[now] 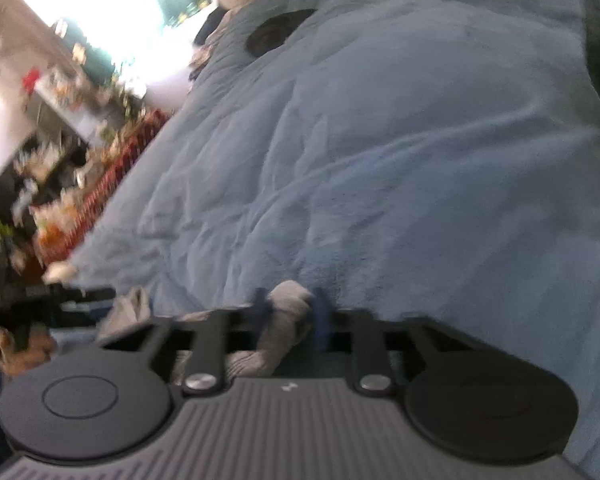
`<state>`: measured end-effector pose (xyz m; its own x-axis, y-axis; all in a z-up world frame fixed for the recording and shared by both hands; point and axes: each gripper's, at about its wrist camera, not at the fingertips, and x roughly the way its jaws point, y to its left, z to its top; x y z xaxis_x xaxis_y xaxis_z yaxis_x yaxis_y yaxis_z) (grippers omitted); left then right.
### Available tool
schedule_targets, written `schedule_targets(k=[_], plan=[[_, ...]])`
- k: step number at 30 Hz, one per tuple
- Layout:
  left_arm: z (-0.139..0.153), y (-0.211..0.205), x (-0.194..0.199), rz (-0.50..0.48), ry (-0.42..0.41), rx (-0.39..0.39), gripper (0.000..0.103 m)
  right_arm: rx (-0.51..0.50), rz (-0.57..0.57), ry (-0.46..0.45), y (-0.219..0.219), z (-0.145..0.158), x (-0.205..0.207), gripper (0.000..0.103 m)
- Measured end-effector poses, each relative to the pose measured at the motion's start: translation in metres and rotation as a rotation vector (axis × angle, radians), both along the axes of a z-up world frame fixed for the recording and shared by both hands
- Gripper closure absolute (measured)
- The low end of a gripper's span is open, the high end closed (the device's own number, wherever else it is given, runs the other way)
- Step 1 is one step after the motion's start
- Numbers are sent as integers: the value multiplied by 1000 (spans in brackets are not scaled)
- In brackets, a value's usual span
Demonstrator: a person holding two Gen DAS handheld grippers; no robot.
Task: Fold clothes
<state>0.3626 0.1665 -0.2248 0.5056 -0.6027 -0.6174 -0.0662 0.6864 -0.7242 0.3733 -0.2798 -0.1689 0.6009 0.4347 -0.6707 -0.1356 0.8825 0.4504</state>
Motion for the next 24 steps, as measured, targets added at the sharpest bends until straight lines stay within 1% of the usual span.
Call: schedule_targets(k=[3,5,7,9,10,12,14,15,17,18,22,24], plan=[[-8,-5,8,-25,12,-18,55,-105,37,-67,13,10,-7,91],[-7,-12,9,-45,-6,-1,64,-175,62,-112,22,17,-11,91],[-5,-16,8,-55,-21,18,81,-244,87,-157,31,24,-16,91],[1,-17,5,-52,-50,9,91,-314,112,-202,40,31,-20,92],[8,-17,1,-46,-86,4,92,-349,124,-225,44,35,-22,92],[28,-20,-7,-48,-183,22,92,-411,144,-268,52,41,-26,92],[46,-25,-10,-55,-267,60,92,-410,132,-295,53,46,-21,92],[53,-28,-10,-60,-301,91,92,-414,125,-301,53,46,-17,92],[56,-33,-3,-55,-322,149,92,-420,111,-292,53,42,-7,92],[52,-35,3,-49,-310,170,92,-422,102,-280,54,37,-2,92],[21,-46,30,-14,-200,238,92,-427,63,-208,49,12,19,92],[8,-54,36,-22,-175,281,92,-419,49,-192,48,3,25,92]])
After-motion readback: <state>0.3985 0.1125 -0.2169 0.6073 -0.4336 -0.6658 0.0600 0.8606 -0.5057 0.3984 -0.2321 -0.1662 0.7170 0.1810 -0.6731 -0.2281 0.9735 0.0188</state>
